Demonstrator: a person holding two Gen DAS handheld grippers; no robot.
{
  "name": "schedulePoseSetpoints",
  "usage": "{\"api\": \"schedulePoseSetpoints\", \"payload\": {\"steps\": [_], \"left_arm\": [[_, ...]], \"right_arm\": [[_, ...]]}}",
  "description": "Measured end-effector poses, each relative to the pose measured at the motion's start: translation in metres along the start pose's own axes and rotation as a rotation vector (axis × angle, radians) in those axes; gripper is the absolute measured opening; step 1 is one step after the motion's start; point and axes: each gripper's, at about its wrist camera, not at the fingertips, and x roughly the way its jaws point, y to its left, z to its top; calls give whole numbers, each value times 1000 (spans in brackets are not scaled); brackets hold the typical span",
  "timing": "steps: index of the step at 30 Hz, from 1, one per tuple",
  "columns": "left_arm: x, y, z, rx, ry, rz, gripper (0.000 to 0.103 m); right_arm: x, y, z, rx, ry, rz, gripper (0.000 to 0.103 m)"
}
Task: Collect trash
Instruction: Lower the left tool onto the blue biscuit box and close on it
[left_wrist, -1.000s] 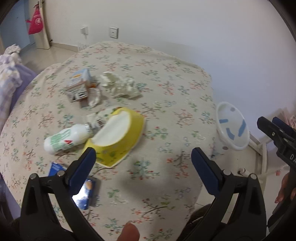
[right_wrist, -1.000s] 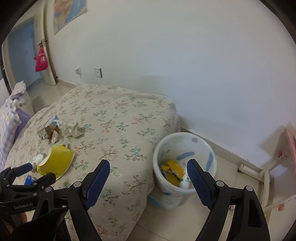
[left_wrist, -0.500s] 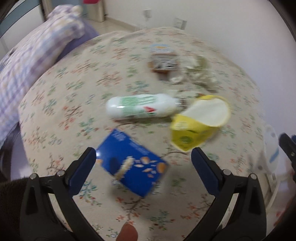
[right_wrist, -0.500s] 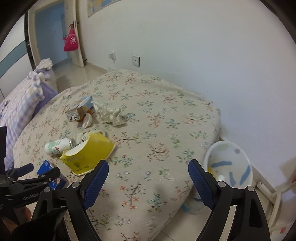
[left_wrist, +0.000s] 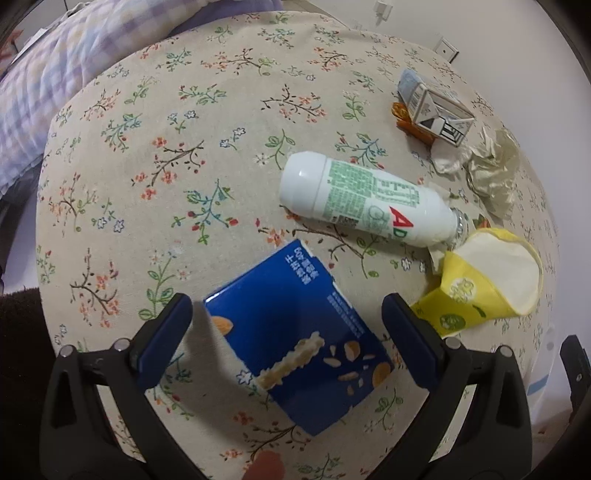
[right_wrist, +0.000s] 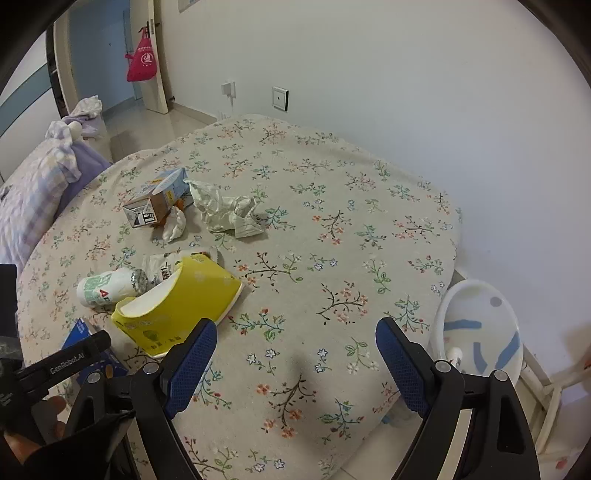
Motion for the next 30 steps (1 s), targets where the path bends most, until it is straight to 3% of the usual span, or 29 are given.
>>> {"api": "schedulePoseSetpoints", "payload": {"steps": [3, 5, 7, 12, 22, 30], "left_arm": [[9, 4, 4, -24, 6, -17, 95], [6, 5, 4, -17, -26, -29, 79], [4, 9, 7, -8, -45, -58, 72], [3, 23, 15, 6, -40, -119, 70], [-26, 53, 25, -5, -103, -139, 70], [-33, 74, 31, 3, -140, -130, 70]], "right_arm": [[4, 2, 3, 10, 8, 7, 89], [6, 6, 4, 13, 13, 19, 89], [8, 12, 6, 12, 17, 34, 89], [13, 36, 10, -9, 29, 84, 89], [26, 88, 18, -22, 55, 183, 93], [46, 118, 10, -70, 112, 149, 93]]}}
